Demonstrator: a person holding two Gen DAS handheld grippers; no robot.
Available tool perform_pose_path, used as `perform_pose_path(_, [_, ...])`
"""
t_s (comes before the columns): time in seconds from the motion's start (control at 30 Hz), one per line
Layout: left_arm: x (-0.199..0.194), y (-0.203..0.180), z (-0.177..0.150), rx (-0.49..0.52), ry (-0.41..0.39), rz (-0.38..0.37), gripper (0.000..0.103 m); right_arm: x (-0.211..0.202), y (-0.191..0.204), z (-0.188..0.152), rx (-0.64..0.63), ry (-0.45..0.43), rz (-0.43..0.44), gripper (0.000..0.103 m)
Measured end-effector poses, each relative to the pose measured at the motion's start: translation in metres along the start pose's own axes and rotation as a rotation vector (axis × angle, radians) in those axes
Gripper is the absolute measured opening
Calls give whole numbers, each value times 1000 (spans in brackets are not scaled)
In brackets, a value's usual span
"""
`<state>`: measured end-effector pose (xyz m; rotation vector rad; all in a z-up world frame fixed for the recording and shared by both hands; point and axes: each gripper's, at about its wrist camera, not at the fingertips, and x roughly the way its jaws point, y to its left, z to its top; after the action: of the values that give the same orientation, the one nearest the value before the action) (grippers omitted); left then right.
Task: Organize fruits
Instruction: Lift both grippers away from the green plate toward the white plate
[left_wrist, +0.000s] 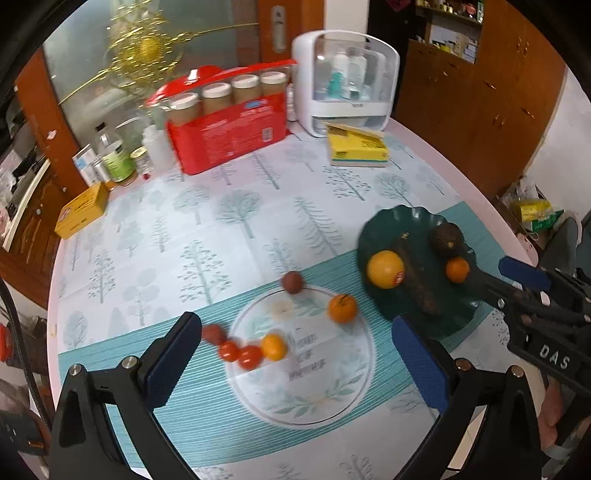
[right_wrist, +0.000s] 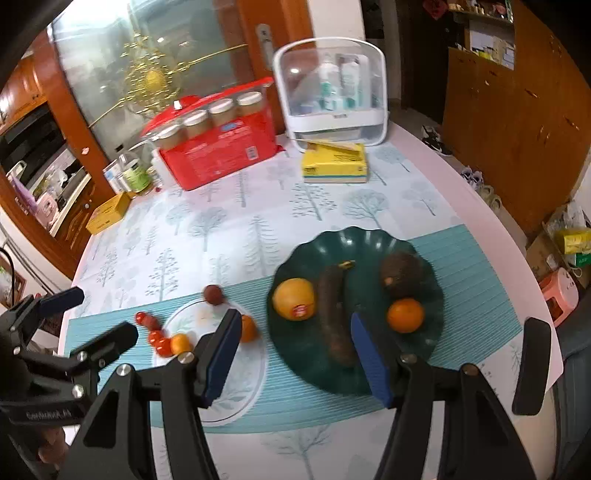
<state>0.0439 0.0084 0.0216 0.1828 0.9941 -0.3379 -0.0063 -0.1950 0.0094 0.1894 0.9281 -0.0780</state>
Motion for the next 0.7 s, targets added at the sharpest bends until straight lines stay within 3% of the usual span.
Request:
perform_pose_path(0.2, [-8,50,-19,-55,-7,23,102,0,43,-13,-55,9,1,62])
perform_pose_path(0.4, [8,92,-36,-92,13,74,102,18,75,-25,-115,30,7,62])
perform_pose_path(0.6, [49,125,-45,-105,88,37,102,56,105,-44,-186,102,69,62])
perform_pose_path(0.7, [69,139,-49,-115,113,10,100,78,119,-53,-224,147,103,56])
